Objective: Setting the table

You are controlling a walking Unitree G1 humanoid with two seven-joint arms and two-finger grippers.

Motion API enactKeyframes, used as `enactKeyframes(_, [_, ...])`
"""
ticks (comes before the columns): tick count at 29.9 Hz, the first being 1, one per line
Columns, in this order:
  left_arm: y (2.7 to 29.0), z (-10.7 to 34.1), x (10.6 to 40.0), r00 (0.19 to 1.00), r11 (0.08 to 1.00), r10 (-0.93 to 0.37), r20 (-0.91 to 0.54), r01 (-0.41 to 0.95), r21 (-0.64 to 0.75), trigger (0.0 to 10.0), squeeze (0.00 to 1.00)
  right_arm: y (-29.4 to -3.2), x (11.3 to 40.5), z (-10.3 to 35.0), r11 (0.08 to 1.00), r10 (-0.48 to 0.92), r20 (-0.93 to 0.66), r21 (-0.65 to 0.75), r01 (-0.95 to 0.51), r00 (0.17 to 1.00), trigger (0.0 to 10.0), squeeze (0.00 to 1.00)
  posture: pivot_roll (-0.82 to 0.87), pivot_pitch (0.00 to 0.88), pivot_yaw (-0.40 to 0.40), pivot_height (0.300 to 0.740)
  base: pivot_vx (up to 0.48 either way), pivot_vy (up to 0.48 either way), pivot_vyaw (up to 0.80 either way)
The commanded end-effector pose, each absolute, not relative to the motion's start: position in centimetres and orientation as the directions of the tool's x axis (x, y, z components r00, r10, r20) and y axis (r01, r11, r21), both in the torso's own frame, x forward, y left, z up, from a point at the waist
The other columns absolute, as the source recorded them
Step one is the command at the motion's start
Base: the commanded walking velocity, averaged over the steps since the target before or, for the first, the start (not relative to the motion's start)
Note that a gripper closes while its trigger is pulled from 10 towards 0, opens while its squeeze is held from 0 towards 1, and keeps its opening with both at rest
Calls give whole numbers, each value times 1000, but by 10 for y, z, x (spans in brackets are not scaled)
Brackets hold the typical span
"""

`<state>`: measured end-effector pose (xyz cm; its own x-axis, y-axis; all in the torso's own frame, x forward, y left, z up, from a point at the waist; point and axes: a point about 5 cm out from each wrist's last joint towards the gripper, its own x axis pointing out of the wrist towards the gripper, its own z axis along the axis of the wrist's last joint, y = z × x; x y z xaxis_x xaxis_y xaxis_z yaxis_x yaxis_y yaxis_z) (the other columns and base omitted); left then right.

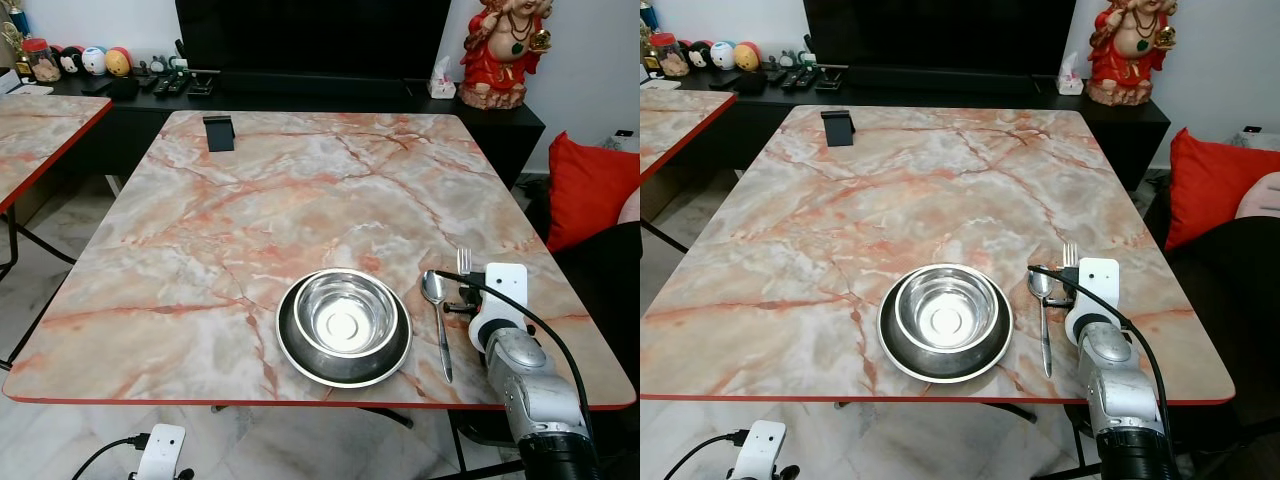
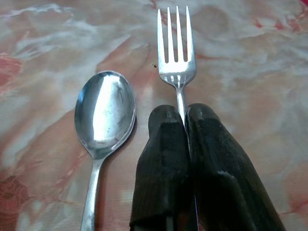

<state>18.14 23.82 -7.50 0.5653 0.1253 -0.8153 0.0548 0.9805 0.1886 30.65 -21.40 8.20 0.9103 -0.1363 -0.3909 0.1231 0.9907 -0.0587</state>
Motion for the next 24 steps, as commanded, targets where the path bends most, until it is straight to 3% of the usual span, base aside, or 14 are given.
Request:
enactKeyframes(1, [237,-76,180,557,980,123,-822,65,190,10000,0,-212,307,79,991,-135,-395,-63,119,909,10000,0,5,0,-28,728,0,0,0])
enactKeyframes(24, [238,-76,181,557,978,121,-821,73,193,10000,0,-208,302,63,990,-141,-440,-51,132,887,10000,0,12,0,-22,728,0,0,0])
